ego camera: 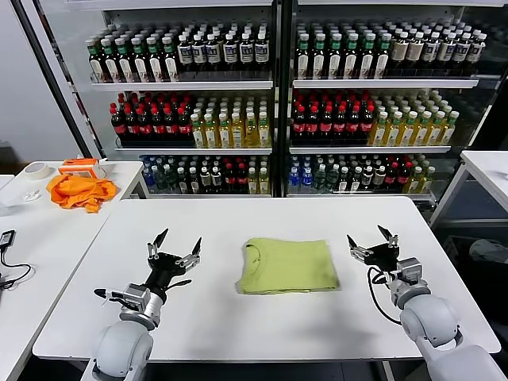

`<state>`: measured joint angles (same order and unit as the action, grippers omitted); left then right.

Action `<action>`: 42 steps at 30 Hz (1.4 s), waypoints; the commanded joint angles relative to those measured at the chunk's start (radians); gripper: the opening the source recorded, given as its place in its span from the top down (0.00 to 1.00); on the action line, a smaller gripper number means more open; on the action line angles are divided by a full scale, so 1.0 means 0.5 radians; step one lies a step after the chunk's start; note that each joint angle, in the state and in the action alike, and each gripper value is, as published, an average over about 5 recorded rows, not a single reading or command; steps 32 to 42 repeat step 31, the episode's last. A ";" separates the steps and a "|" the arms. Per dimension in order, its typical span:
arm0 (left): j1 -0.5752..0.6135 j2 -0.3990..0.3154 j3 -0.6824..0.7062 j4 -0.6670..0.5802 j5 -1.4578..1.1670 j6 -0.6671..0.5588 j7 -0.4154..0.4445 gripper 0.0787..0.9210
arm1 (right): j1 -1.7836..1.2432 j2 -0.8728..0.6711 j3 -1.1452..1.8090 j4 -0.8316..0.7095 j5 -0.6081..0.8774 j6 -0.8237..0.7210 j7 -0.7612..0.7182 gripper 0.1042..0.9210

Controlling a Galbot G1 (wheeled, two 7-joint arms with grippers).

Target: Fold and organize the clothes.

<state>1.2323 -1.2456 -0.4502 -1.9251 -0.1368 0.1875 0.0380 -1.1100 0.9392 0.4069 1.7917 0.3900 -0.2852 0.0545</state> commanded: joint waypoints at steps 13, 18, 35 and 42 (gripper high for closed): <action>-0.178 -0.062 0.021 0.249 0.008 -0.092 0.047 0.12 | -0.060 0.164 0.131 -0.082 -0.322 0.262 0.063 0.12; -0.205 -0.070 0.042 0.246 0.063 -0.077 0.049 0.12 | -0.096 0.238 0.146 -0.056 -0.323 0.292 0.037 0.12; -0.233 -0.118 0.115 0.233 0.149 0.044 0.068 0.12 | -0.035 0.278 0.095 -0.192 -0.432 0.441 0.061 0.12; -0.233 -0.118 0.115 0.233 0.149 0.044 0.068 0.12 | -0.035 0.278 0.095 -0.192 -0.432 0.441 0.061 0.12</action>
